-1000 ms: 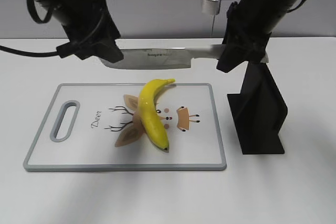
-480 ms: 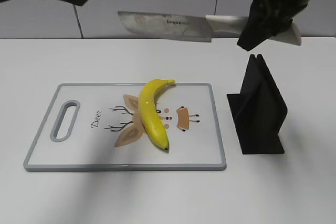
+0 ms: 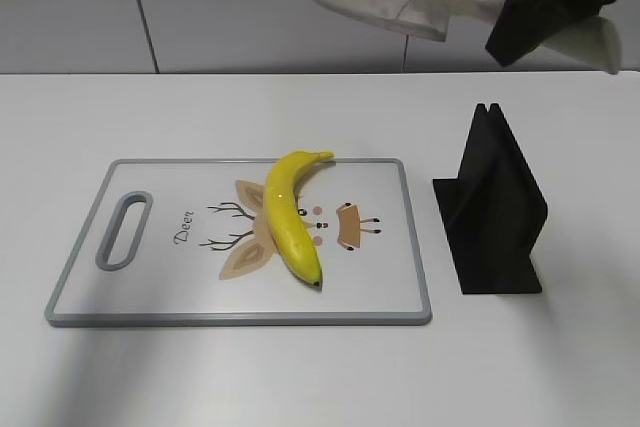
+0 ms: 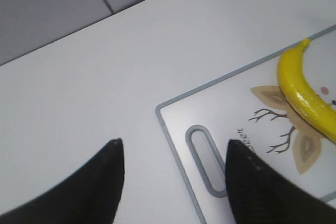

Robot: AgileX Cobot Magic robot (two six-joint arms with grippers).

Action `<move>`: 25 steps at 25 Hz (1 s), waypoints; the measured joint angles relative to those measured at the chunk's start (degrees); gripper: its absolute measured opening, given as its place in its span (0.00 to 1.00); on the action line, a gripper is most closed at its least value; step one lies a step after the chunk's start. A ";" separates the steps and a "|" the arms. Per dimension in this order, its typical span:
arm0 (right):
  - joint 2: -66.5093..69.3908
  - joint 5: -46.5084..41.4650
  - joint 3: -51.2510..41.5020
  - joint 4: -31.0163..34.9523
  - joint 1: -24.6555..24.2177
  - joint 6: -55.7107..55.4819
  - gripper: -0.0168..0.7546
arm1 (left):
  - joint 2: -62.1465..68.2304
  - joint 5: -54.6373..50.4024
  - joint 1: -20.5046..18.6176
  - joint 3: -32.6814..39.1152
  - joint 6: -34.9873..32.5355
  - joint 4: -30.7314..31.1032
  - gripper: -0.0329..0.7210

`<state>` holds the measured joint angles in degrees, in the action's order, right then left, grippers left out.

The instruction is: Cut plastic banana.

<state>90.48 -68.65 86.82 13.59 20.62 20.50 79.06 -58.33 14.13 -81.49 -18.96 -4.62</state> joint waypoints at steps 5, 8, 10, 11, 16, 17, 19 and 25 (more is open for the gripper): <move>-5.76 3.38 -6.63 -1.96 0.00 -9.70 0.25 | -6.74 0.77 -3.75 5.81 4.83 2.08 0.83; -9.30 7.96 -13.56 -1.98 0.00 -15.19 0.25 | -12.43 2.38 -4.23 10.78 5.21 2.22 0.82; -11.58 11.46 -17.71 -1.98 0.00 -18.29 0.25 | -15.98 2.94 -4.28 13.68 5.29 2.29 0.82; -12.70 13.03 -19.81 -2.01 0.00 -19.66 0.25 | -17.82 3.13 -4.28 15.09 5.60 2.29 0.81; -16.16 18.31 -28.25 -2.29 0.00 -23.73 0.25 | -26.38 4.08 -4.28 21.33 8.96 2.52 0.81; -16.50 18.89 -29.69 -2.95 0.00 -24.63 0.25 | -27.77 4.21 -4.28 22.59 9.32 2.52 0.81; -17.38 20.07 -31.96 -4.68 0.00 -27.06 0.25 | -31.41 4.67 -4.28 26.11 9.86 2.81 0.81; -19.04 22.06 -34.90 -11.64 0.00 -36.20 0.25 | -44.61 6.87 -4.28 38.18 10.94 2.94 0.81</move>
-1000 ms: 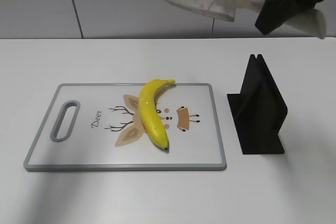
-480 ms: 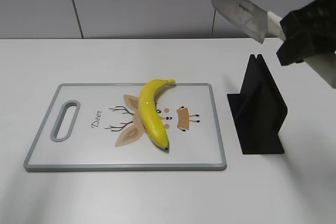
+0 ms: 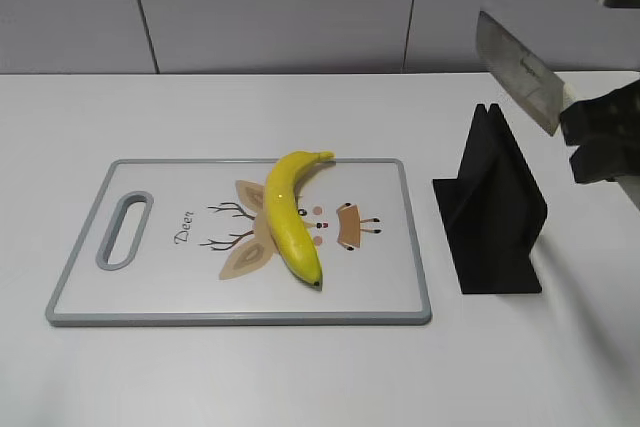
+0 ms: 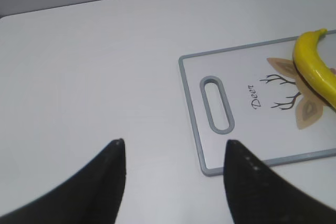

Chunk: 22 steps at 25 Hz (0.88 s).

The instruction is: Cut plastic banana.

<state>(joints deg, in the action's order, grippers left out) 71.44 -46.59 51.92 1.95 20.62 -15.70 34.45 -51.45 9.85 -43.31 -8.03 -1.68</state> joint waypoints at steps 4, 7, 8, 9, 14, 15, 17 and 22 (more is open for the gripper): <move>0.00 0.90 0.00 -0.98 0.00 -2.87 0.25 | -8.40 -1.15 0.00 5.98 2.01 0.00 0.81; 0.00 1.16 0.00 -1.13 0.00 -3.85 0.25 | -13.03 -4.25 0.00 8.62 2.25 -0.07 0.81; 0.00 1.16 0.00 -1.13 0.00 -3.91 0.25 | -14.52 -5.47 0.00 9.18 2.31 -0.55 0.81; 0.00 1.21 0.00 -1.13 0.00 -3.98 0.25 | -15.94 -6.89 0.00 9.54 2.38 -0.99 0.81; 0.00 1.27 0.00 -1.13 0.00 -4.10 0.25 | -22.49 -12.35 0.00 9.85 2.44 -2.40 0.81; 0.05 1.27 0.00 -1.13 0.00 -4.10 0.25 | -23.67 -13.44 0.00 9.85 2.44 -2.40 0.81; 0.33 1.32 0.00 -1.13 0.00 -4.10 0.25 | -25.62 -15.06 0.00 9.85 2.44 -2.53 0.81; 2.03 2.05 -0.19 -0.81 0.00 -4.16 0.25 | -30.49 -16.29 0.00 10.16 2.44 -2.77 0.81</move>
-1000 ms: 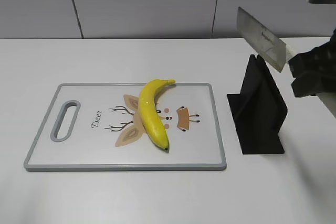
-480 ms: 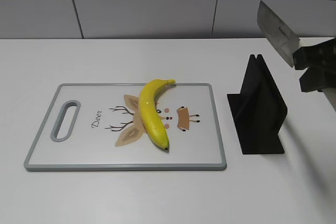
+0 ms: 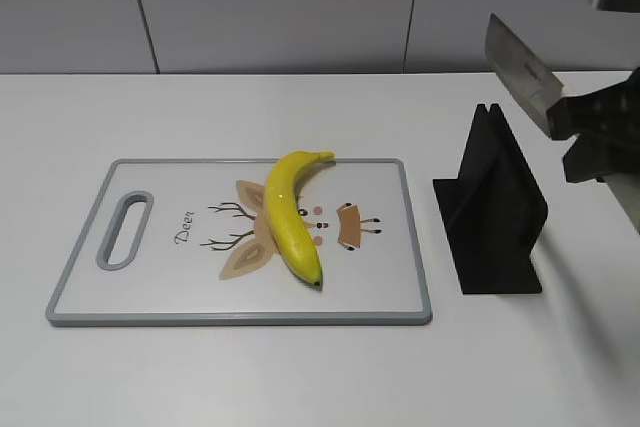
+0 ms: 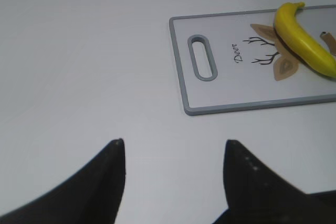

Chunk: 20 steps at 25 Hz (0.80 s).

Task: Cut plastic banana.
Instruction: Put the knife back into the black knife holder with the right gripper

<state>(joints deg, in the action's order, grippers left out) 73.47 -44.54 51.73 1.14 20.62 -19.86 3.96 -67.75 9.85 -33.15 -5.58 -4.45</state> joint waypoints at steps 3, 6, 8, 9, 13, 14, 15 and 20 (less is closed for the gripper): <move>0.08 0.88 -0.54 0.26 0.00 0.00 0.25 | -2.75 -1.27 0.00 2.02 0.00 -0.27 0.81; 0.08 1.35 -2.08 0.26 0.00 -0.05 0.25 | -4.16 -1.09 0.00 2.43 0.00 -0.43 0.81; 0.08 1.94 -3.54 0.47 0.00 -0.05 0.25 | -4.26 -1.26 0.00 2.43 0.05 -0.50 0.81; 0.08 2.39 -4.32 0.59 0.00 -0.11 0.25 | -4.26 -1.26 0.00 2.43 0.05 -0.50 0.81; 0.08 5.21 -6.51 1.67 0.00 -0.11 0.25 | -4.26 2.15 0.00 3.49 0.11 -0.55 0.80; 0.08 5.68 -6.72 2.05 0.00 -0.11 0.25 | -4.26 3.58 0.00 4.13 0.15 -0.67 0.80; 0.08 5.90 -6.74 2.34 0.00 -0.11 0.25 | -4.26 4.11 0.00 4.66 0.15 -0.78 0.80; 0.08 7.16 -7.05 2.85 0.00 -0.22 0.25 | -4.26 4.95 0.00 4.86 0.15 -0.86 0.78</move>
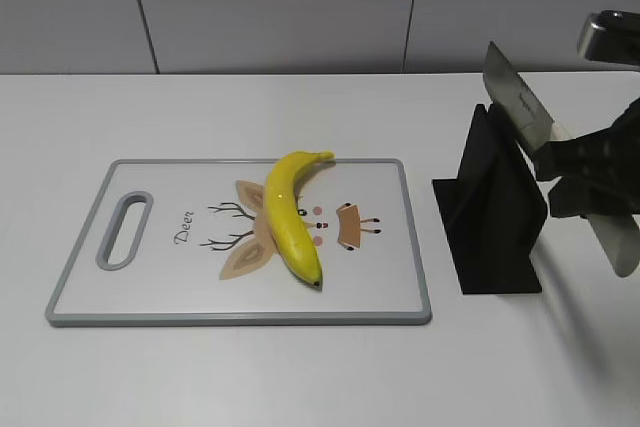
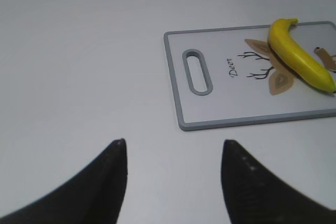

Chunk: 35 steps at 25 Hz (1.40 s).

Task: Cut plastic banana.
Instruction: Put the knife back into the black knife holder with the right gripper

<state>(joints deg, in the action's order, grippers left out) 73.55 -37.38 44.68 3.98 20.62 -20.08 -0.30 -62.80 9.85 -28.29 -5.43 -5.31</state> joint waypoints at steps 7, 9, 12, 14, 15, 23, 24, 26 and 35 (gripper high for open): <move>0.00 0.65 0.00 -0.42 2.44 -0.32 0.25 | 0.00 0.27 0.00 0.00 0.00 -0.05 0.75; 0.00 0.65 0.00 -2.62 3.36 -2.66 0.25 | 0.00 0.27 0.00 0.00 0.00 -0.05 0.75; 0.00 0.55 0.00 -7.66 3.50 -6.81 0.25 | 0.00 0.27 0.00 0.00 0.00 -0.05 0.75; 0.00 -0.13 0.00 -9.25 3.50 -7.88 0.25 | 0.00 0.27 0.00 0.00 0.00 -0.05 0.75; 0.00 -0.50 0.00 -9.39 3.50 -8.15 0.25 | 0.00 0.27 0.00 0.00 0.00 -0.05 0.74; -0.05 0.07 0.00 -9.28 3.50 -8.62 0.25 | 0.00 0.27 0.00 0.00 0.00 -0.05 0.73; -0.10 0.07 0.00 -8.92 3.50 -8.62 0.25 | 0.00 0.27 0.00 0.00 0.00 -0.05 0.73; -0.27 0.07 0.00 -8.47 3.50 -8.62 0.25 | 0.00 0.27 0.00 0.00 0.00 -0.05 0.73; -0.37 0.07 0.00 -6.63 4.12 -7.08 0.25 | 0.00 0.27 0.00 0.00 0.00 -0.05 0.73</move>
<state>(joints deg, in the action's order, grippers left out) 73.18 -37.31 44.68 -2.64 24.74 -27.16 -0.30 -62.53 9.85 -28.29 -5.43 -5.36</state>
